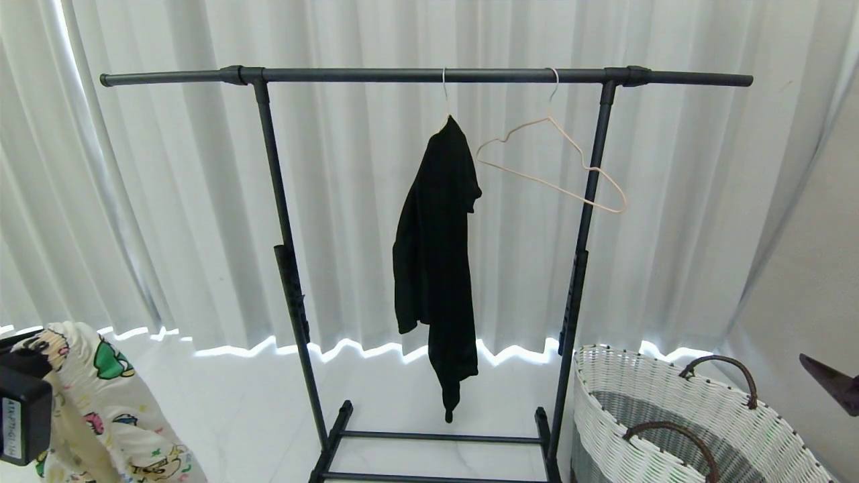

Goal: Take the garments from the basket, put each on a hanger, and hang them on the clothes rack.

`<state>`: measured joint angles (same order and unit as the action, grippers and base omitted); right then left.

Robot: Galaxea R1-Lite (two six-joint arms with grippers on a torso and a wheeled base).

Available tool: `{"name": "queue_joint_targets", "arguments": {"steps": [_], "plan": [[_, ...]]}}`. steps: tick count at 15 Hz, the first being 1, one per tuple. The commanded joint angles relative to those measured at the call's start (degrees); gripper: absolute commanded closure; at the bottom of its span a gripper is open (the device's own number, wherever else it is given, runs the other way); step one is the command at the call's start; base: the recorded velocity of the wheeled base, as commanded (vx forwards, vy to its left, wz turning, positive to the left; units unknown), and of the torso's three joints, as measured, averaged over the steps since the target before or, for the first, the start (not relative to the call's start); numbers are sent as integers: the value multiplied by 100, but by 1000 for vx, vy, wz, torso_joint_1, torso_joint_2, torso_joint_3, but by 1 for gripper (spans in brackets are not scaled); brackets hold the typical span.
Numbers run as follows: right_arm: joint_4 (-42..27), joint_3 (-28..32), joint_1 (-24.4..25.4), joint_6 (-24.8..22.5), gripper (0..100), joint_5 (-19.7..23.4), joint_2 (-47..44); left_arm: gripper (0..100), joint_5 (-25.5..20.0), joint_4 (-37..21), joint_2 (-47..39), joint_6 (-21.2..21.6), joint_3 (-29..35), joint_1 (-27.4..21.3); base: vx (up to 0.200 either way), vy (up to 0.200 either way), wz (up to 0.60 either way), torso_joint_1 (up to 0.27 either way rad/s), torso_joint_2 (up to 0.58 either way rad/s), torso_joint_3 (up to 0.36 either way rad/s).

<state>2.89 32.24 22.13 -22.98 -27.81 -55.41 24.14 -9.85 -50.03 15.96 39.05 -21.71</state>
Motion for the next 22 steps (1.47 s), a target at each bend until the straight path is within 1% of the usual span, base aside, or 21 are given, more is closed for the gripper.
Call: {"name": "queue_joint_targets", "arguments": {"steps": [1,3,6,8,13,18,22], "plan": [[300,-377,-15,-84,0,38,-5,100,3,1,81,-5,-29,18,0,0,0,0,0,0],[344,-429,-24,-14,0,65,4,100,3,1,90,-14,-90,18,0,0,0,0,0,0],[344,-386,-24,514,0,82,-58,100,-49,1,90,-5,-117,18,0,0,0,45,-137,-98],[344,-394,-24,760,0,205,-58,100,-49,9,90,-5,-152,18,0,0,0,137,-386,-244],[326,-271,-33,795,0,689,-102,100,-49,9,90,48,-143,18,0,0,0,183,-453,-280],[326,63,-24,795,0,768,-392,100,-58,18,99,92,-125,-9,0,0,0,206,-476,-278],[326,98,-24,795,0,873,-480,100,-58,18,99,92,-108,-9,0,0,0,224,-503,-283]]}}
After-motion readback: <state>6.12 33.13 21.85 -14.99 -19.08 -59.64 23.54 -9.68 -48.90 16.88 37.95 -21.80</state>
